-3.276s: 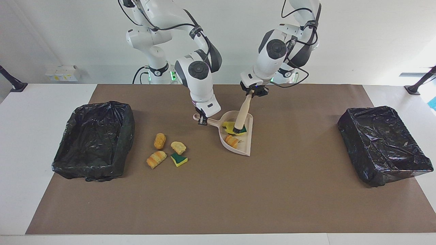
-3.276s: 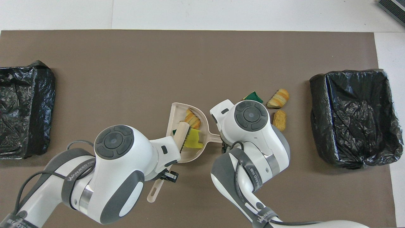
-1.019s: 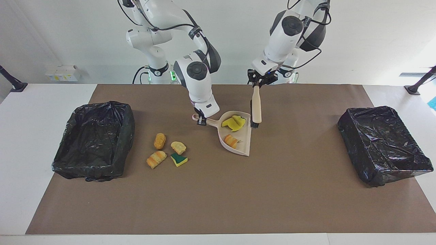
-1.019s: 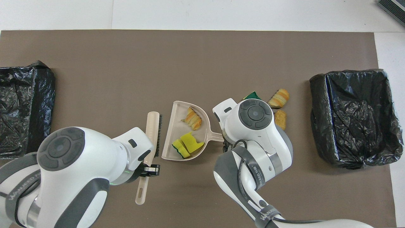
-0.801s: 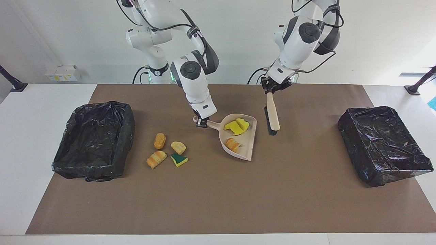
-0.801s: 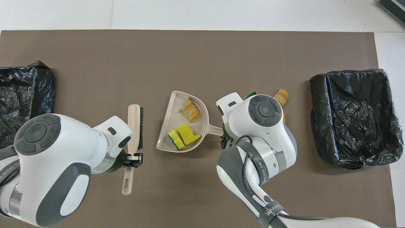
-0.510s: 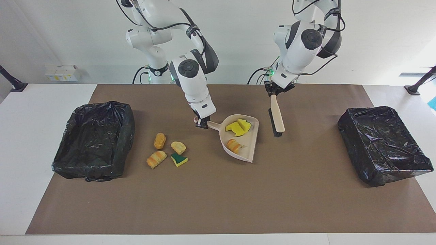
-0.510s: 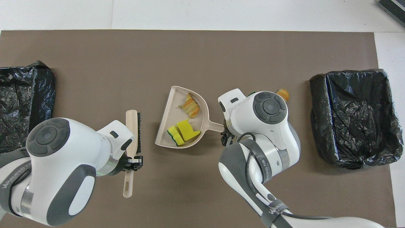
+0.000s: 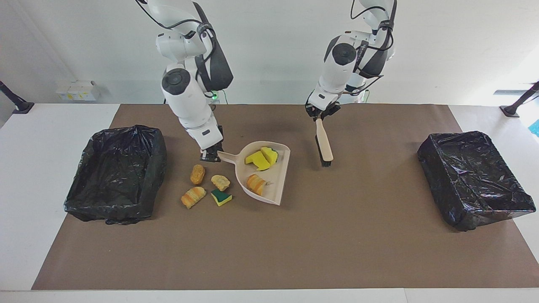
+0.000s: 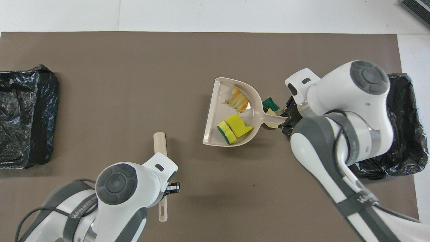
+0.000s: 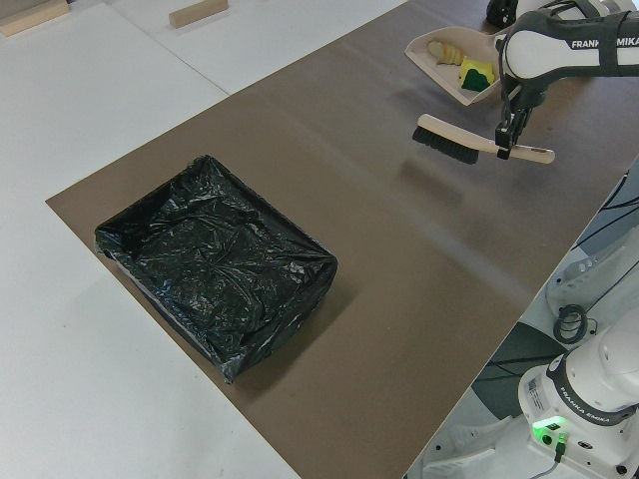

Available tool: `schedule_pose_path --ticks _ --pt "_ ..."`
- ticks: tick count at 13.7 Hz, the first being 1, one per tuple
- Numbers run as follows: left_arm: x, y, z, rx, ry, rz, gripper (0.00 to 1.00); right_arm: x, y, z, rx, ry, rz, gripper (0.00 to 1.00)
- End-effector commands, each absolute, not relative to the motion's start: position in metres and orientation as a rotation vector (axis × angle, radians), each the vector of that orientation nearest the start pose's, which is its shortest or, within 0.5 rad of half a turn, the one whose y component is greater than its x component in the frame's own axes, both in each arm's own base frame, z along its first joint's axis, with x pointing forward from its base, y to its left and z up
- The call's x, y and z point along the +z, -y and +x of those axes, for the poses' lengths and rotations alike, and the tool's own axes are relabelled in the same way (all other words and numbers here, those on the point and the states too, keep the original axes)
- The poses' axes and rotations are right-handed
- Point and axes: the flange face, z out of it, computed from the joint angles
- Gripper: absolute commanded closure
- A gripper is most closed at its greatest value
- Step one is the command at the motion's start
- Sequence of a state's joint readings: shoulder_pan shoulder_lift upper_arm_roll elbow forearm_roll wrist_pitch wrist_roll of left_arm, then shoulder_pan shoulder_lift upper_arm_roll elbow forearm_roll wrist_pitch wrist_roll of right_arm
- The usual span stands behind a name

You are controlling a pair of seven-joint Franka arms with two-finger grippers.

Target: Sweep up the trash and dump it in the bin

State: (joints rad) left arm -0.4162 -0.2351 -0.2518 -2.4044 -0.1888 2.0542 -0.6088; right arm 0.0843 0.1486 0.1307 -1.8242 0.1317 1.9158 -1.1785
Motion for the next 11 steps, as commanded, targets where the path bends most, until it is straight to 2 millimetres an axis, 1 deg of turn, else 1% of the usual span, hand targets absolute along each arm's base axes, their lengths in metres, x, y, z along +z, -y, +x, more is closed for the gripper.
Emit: schedule_pose_path --ticks 1,3,4,5,6,8,9,10,11 --pt "0.376 0.311 0.296 0.16 0.105 -3.134 1.0 0.474 -0.083 0.587 0.039 1.952 -2.266 1.0" --pt "0.359 0.325 0.269 0.126 0.085 -3.144 1.0 0.489 -0.037 0.584 0.144 1.991 -2.296 1.0" --pt "0.354 0.327 0.264 0.114 0.096 -3.148 1.0 0.494 -0.012 0.582 0.171 2.002 -2.295 1.0" --pt "0.351 0.329 0.262 0.109 0.105 -3.151 1.0 0.495 0.017 0.579 0.191 2.01 -2.269 1.0" --pt "0.35 0.329 0.262 0.114 0.103 -3.148 0.95 0.498 0.046 0.575 0.193 2.022 -2.253 1.0" --pt "0.345 0.327 0.272 0.146 0.132 -3.137 0.18 0.503 0.099 0.568 0.284 2.091 -2.254 1.0" --pt "0.351 0.324 0.285 0.145 0.139 -3.144 0.04 0.515 0.128 0.565 0.292 2.11 -2.272 1.0" --pt "0.358 0.315 0.303 0.139 0.183 -3.152 0.0 0.521 0.149 0.563 0.281 2.135 -2.255 1.0" --pt "0.371 0.307 0.322 0.142 0.207 -3.158 0.0 0.52 0.176 0.558 0.273 2.156 -2.24 1.0"
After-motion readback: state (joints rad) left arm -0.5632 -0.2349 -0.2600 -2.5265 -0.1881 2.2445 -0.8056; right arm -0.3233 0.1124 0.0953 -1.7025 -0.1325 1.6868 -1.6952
